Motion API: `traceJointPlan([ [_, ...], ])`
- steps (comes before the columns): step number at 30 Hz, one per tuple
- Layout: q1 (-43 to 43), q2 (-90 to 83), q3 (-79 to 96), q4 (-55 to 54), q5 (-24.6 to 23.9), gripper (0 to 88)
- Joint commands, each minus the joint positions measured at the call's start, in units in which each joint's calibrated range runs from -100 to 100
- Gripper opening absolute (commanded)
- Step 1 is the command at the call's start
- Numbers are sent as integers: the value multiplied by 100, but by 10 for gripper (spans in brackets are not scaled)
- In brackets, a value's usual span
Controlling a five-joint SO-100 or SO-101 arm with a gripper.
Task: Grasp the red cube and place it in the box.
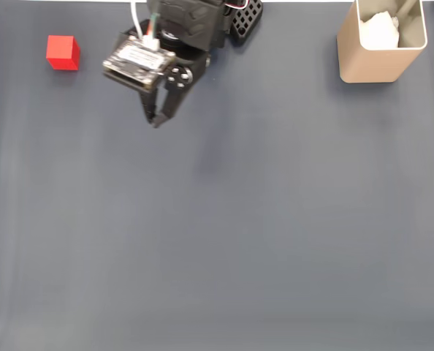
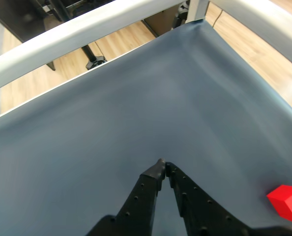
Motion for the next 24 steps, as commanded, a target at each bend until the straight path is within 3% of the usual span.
traceJointPlan([
  [1,469,264,-560,43,-59,2],
  [24,2571,1718,-1636,593,-117,8],
])
